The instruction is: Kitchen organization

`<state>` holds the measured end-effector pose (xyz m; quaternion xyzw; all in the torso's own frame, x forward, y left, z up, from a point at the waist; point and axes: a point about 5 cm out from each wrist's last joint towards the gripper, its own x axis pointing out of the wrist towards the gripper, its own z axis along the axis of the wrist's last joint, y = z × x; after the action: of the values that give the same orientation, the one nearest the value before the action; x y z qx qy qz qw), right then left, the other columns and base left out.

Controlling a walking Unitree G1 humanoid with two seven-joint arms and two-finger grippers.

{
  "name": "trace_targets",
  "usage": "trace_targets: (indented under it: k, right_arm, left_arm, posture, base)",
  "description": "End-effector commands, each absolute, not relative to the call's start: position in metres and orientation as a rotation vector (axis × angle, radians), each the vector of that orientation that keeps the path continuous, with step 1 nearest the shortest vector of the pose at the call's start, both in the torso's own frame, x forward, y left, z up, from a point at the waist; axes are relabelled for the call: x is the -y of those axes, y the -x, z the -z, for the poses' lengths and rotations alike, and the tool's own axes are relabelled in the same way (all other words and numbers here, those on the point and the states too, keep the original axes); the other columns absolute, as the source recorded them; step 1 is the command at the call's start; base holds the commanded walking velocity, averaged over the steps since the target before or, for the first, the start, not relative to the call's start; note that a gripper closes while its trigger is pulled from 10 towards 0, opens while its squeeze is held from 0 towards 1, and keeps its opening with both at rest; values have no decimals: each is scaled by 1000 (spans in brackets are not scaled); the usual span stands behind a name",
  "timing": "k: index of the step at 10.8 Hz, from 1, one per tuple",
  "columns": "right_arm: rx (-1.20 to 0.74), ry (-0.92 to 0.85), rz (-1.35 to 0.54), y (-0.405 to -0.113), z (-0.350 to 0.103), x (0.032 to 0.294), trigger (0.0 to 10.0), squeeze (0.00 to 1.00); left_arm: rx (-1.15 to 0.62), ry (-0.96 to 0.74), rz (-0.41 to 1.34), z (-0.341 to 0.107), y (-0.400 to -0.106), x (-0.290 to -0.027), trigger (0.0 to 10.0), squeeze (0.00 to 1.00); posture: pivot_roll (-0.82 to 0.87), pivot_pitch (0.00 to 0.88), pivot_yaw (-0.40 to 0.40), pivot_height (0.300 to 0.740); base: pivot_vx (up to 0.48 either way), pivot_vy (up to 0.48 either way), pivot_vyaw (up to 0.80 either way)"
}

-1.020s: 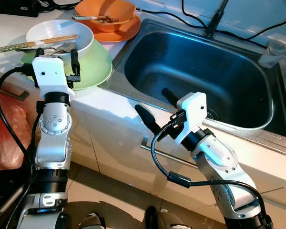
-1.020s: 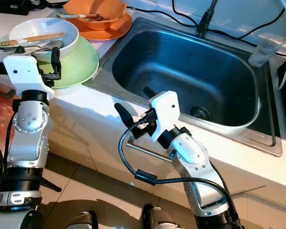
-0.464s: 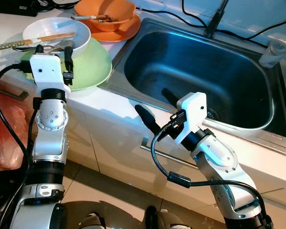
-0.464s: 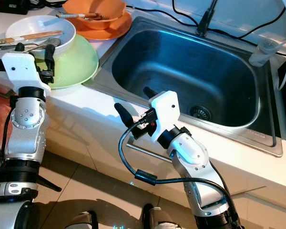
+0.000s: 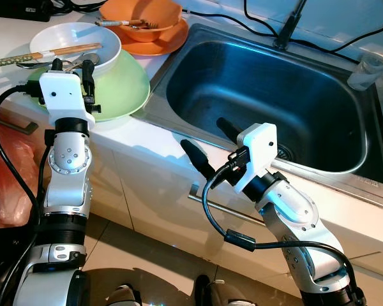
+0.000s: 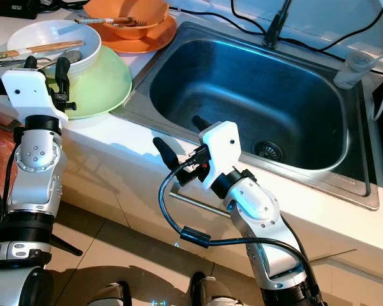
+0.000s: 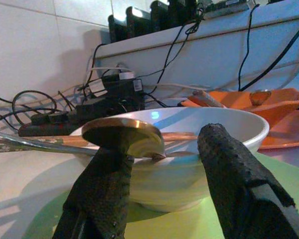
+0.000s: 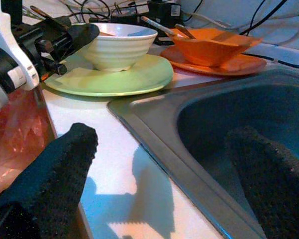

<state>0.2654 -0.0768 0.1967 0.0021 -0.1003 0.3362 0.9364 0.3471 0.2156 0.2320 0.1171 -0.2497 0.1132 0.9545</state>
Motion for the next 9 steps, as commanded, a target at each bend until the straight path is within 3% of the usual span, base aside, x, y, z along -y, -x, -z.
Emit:
trace_targets:
  k: [1, 9]
  right_arm:
    - [195, 1, -677, -264, -194, 79, 10000, 0]
    - [210, 6, -667, -268, -196, 79, 10000, 0]
  left_arm:
    - [525, -234, -207, -236, -349, -212, 0, 0]
    - [563, -222, -169, -240, -350, -208, 0, 0]
  posture:
    - [-59, 195, -108, 740]
    - [-54, 182, -106, 740]
  base:
    - [0, 0, 0]
    - [0, 0, 0]
